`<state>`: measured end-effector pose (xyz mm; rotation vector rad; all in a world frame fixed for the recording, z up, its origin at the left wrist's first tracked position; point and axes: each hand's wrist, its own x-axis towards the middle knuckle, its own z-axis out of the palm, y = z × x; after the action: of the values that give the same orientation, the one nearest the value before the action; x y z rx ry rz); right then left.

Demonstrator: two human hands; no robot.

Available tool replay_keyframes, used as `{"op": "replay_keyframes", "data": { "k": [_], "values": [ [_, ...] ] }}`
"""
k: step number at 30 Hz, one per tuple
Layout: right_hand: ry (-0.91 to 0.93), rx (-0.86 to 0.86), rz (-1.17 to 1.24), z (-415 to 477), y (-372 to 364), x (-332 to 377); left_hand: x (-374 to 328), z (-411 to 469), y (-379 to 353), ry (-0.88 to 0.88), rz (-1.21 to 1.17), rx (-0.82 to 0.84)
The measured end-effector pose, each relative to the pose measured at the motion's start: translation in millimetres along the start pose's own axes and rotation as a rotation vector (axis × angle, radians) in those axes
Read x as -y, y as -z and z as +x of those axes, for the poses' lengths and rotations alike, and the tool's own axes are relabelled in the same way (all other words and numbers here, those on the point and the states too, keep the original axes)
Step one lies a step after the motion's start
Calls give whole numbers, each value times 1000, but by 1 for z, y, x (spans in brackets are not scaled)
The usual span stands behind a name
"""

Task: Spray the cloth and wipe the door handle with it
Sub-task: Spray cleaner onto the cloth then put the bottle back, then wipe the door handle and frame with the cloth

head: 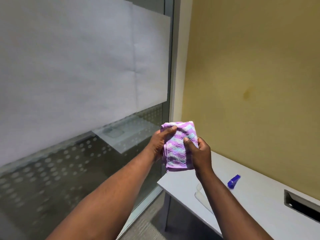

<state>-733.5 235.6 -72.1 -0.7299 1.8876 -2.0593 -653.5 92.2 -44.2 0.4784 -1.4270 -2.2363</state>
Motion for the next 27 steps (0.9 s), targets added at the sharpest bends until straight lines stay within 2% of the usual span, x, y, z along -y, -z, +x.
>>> {"op": "replay_keyframes", "data": {
  "k": [5,11,21,27],
  "values": [
    [-10,195,145,-24,-61,7,-30,-42,58,-79,56,-187],
    [-24,382,224,-54,-142,16,-60,-100,126,-146,73,-299],
    [-48,589,297,-130,-273,34,-113,-201,227,-183,-21,-359],
    [-25,657,253,-188,-351,40,-137,-270,298,-153,-162,-330]
  ]
}}
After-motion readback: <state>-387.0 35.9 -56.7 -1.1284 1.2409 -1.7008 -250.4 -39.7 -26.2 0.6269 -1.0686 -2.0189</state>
